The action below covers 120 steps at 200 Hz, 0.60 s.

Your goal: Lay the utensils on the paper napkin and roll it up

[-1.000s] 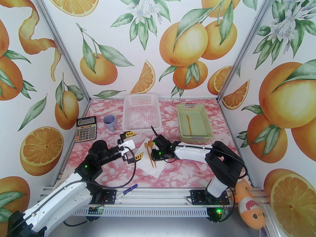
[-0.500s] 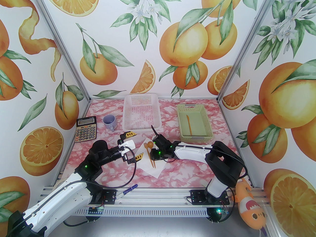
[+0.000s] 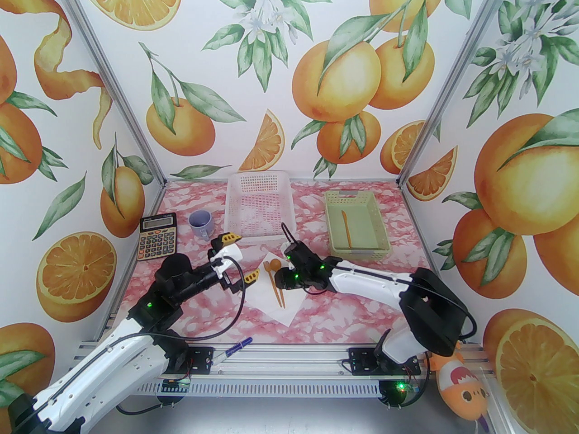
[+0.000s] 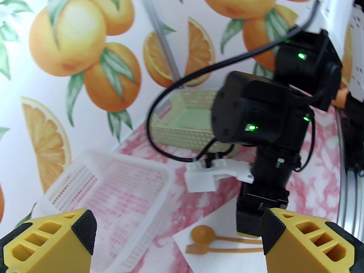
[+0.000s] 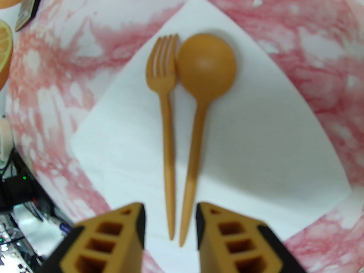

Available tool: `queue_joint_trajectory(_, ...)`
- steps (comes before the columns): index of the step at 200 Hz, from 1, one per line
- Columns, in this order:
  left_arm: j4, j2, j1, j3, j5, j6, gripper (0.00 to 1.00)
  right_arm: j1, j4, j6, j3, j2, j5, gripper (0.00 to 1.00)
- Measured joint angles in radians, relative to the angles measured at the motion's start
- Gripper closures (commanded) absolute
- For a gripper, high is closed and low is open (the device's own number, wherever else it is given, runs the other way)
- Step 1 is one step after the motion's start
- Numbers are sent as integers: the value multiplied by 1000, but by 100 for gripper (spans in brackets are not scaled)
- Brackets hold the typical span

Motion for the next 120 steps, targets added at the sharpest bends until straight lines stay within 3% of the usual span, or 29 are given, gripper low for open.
queue_joint_trajectory(120, -40, -53, 0, 14, -1, -201, 0, -232, -208, -183, 145, -160, 45, 35)
